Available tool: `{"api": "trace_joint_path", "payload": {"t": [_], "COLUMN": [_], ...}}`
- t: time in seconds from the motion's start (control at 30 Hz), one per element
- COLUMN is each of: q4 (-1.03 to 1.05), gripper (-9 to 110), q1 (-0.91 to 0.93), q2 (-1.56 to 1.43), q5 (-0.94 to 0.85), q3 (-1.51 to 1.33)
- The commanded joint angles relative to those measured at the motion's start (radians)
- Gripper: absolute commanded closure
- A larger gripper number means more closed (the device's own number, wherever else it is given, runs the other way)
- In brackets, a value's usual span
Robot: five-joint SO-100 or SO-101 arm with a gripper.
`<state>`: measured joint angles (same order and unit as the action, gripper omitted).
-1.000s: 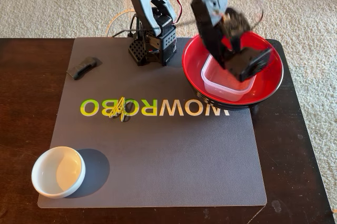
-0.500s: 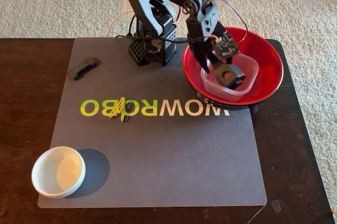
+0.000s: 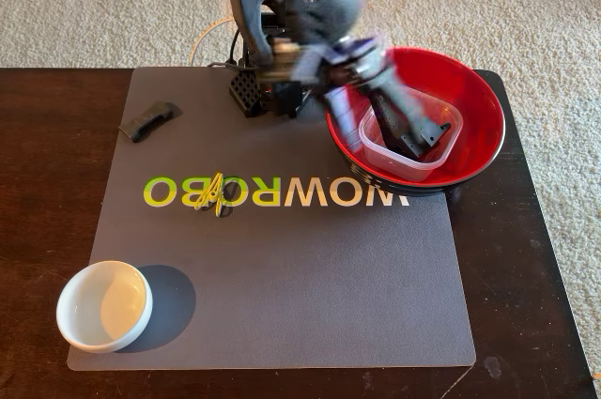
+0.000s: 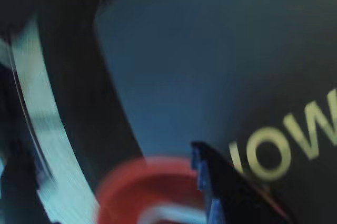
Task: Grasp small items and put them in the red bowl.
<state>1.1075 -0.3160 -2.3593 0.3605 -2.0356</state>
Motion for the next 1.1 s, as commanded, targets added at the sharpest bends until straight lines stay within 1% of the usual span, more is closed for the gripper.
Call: {"api": "trace_joint_path", "payload": {"t": [0.0, 0.17, 0.27, 0.33, 0.43, 0.57, 0.73, 0.9, 1.0, 1.07], "q4": [0.0, 0.017, 0.069, 0.15, 0.239, 0.242, 0.247, 0.267, 0.347, 0.442], "gripper": [62, 65, 67, 69, 72, 73, 79, 81, 82, 82], "q1": [0.316, 0.643, 0.779, 0.841, 0.877, 0.876, 0.887, 0.897, 0.908, 0.917], "q2": [0.183, 0.624, 0.905, 1.075, 1.226, 1.244, 1.336, 1.427, 1.54, 1.674], "q5": [-0.058, -0.038, -0.026, -0.032, -0.037, -0.034, -0.037, -0.037, -0.049, -0.06], "q3": [0.199, 0.459, 0.686, 0.859, 1.009, 1.014, 1.077, 1.141, 1.299, 1.499]}}
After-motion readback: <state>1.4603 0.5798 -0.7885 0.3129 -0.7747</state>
